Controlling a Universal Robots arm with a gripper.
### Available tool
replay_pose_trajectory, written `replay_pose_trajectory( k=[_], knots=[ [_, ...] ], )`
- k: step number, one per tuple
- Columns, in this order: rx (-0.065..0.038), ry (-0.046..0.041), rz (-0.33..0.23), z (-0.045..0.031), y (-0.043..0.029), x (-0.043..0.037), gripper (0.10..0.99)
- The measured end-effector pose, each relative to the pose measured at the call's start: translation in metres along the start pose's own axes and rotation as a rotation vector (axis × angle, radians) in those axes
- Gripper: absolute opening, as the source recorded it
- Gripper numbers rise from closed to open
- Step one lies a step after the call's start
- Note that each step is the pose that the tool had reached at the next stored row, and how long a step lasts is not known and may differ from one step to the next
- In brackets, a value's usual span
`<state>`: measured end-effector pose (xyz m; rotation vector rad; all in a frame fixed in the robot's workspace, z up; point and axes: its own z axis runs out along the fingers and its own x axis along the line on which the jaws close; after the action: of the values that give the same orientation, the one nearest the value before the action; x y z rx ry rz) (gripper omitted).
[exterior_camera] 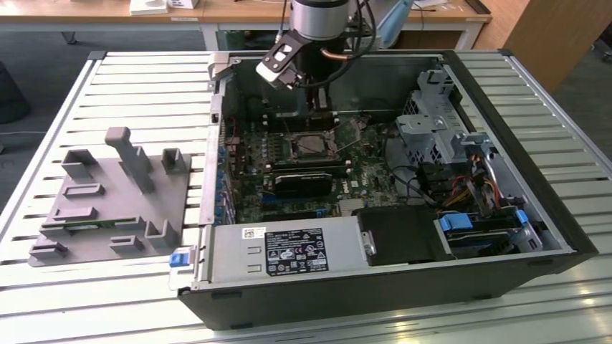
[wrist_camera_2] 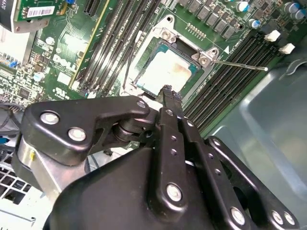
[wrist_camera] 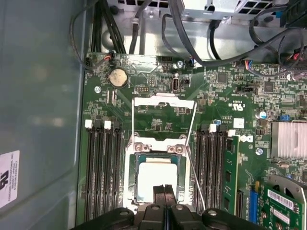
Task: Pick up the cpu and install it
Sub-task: 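Close the cpu cover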
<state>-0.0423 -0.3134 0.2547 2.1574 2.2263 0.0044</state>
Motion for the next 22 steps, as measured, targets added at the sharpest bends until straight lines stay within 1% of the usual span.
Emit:
replay_pose_trajectory(
  k=[6,8,13,15,18,20,22],
  knots=[
    [0.0,0.0001,0.0,0.0005,0.0007,-0.0032,0.106],
    [0.0,-0.0002,0.0,0.0008,0.0048,-0.0034,0.106],
    [0.0,-0.0001,0.0,0.0018,0.0219,-0.0039,0.106],
    [0.0,-0.0002,0.0,0.0016,0.0237,-0.004,0.106],
    [0.0,-0.0002,0.0,-0.0019,0.0242,-0.0041,0.106],
    [0.0,0.0003,0.0,-0.0022,0.0255,-0.0041,0.106],
    [0.0,0.0,0.0,-0.0022,0.03,-0.004,0.106]
  ],
)
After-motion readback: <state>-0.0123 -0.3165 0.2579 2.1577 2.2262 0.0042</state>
